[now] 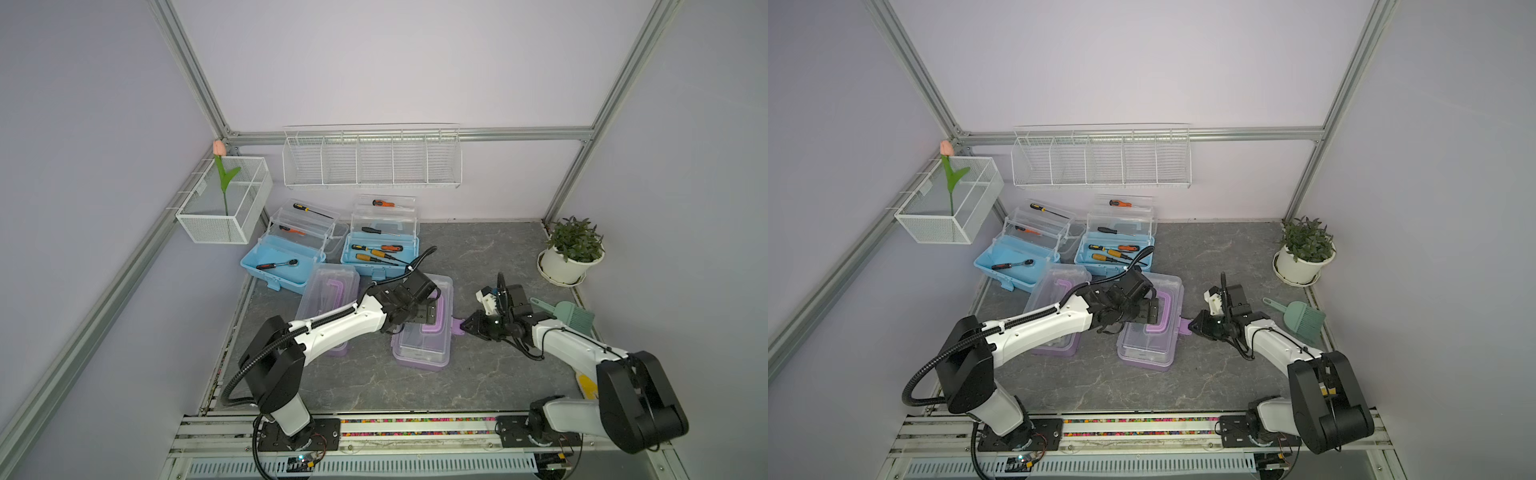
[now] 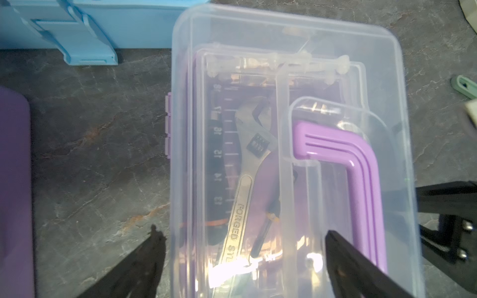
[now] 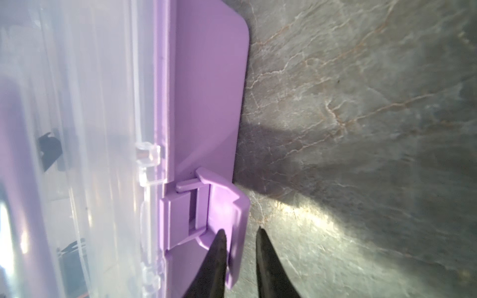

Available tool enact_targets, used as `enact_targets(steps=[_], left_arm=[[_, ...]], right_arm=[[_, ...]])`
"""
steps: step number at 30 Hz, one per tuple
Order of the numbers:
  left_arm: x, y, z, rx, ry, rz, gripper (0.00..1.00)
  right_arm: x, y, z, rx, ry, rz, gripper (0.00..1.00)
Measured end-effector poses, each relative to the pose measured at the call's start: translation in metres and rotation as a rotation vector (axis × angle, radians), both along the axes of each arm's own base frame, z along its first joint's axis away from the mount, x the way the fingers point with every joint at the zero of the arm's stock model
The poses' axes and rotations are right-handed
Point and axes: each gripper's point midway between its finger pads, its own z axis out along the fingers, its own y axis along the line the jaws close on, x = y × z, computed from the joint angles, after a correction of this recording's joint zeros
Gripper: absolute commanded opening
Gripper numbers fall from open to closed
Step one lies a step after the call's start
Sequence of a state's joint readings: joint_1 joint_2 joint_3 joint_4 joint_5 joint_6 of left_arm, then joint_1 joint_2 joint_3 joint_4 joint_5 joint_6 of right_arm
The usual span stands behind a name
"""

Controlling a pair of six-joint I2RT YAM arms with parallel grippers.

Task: Close toolboxes
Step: Fasten the toolbox latch on the toolbox.

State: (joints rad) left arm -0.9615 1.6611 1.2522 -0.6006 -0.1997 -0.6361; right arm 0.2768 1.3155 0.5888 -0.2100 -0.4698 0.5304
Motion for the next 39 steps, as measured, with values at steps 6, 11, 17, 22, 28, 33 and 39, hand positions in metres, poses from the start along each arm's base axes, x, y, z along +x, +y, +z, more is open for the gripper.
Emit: enact_targets(steps=[6, 11, 17, 22, 28, 33, 39], left_arm=[[-0.002, -0.002, 0.0, -0.007, 0.01, -0.008, 0.98], [-0.003, -0.003, 0.0, -0.007, 0.01, -0.011, 0.98], [-0.004, -0.003, 0.0, -0.008, 0.011, -0.013, 0.99], [-0.005, -0.004, 0.0, -0.009, 0.012, -0.017, 0.98], [-0.006, -0.005, 0.0, -0.008, 0.012, -0.019, 0.98], [-0.006, -0.005, 0.0, -0.007, 0.011, -0.02, 0.98], [-0.006, -0.005, 0.0, -0.006, 0.01, -0.021, 0.98]], right_arm=[[-0.002, -0.004, 0.006, -0.027, -0.01, 0.001, 0.15], [-0.003, -0.006, 0.014, -0.035, -0.023, 0.001, 0.2], [-0.003, -0.005, 0.011, -0.037, -0.017, 0.006, 0.36], [-0.002, -0.001, -0.003, -0.039, 0.021, 0.019, 0.36], [-0.001, 0.004, -0.012, -0.031, 0.045, 0.026, 0.27], [0.0, 0.007, -0.009, -0.02, 0.033, 0.032, 0.18], [-0.001, 0.003, 0.004, -0.032, -0.004, 0.021, 0.15]])
